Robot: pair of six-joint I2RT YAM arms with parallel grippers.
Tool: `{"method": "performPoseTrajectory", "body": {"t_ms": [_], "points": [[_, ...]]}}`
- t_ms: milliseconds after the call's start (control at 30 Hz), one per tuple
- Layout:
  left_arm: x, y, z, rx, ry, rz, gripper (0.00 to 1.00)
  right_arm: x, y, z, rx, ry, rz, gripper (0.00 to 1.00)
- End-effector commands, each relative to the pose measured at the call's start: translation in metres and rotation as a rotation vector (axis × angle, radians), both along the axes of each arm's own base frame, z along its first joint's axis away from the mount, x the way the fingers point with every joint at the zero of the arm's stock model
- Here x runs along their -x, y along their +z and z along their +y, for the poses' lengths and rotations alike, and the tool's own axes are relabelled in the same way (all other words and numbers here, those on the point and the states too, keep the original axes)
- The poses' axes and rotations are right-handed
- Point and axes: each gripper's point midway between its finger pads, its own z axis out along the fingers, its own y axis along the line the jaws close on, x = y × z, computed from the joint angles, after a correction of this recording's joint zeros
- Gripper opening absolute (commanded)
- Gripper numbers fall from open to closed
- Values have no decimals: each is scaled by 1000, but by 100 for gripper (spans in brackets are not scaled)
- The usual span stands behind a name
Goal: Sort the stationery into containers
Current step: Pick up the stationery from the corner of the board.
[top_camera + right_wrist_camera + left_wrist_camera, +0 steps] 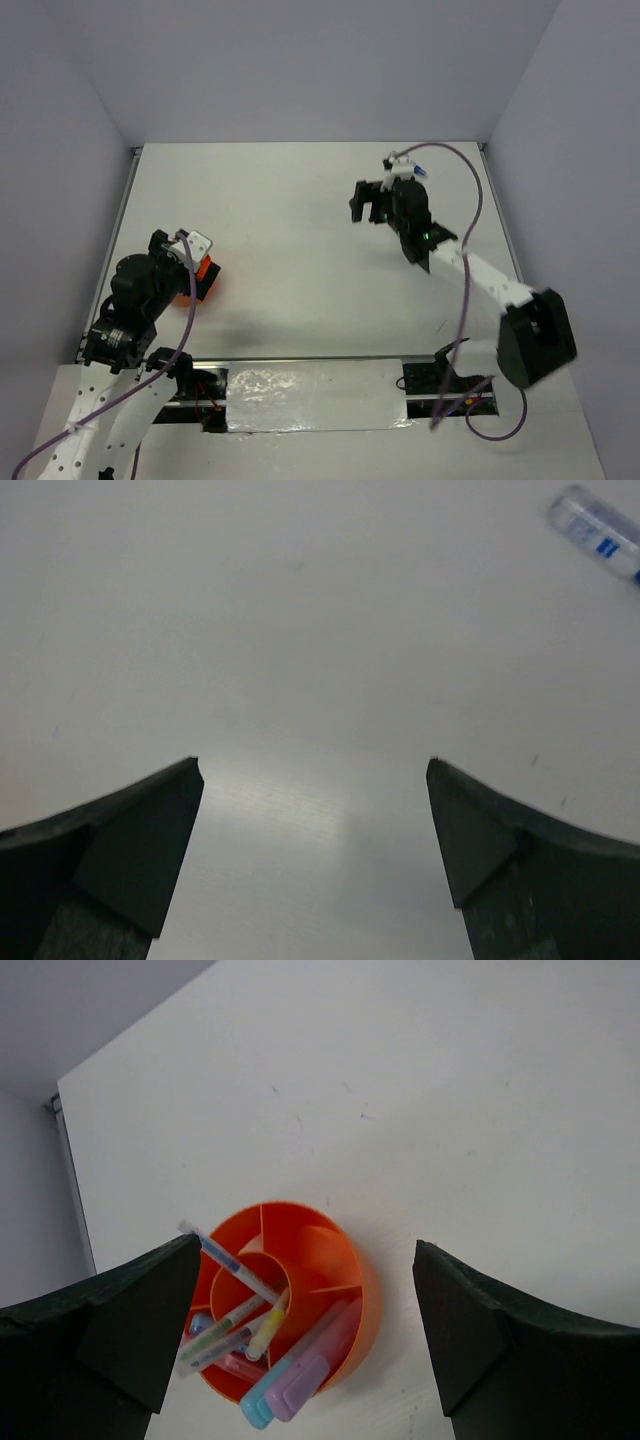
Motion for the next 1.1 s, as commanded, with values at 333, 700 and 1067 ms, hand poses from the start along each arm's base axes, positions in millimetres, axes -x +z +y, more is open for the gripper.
{"method": "performPoseTrajectory", "body": {"t_ms": [333, 700, 1067], "points": [[-1, 34, -83, 402, -254, 194, 99, -257, -82, -197, 9, -529, 397, 100], [25, 55, -112, 490, -451, 165, 99, -324, -114, -242, -322, -491, 333, 100], [39, 62, -114, 506, -484, 137, 99, -357, -103, -260, -542, -424, 188, 100]]}}
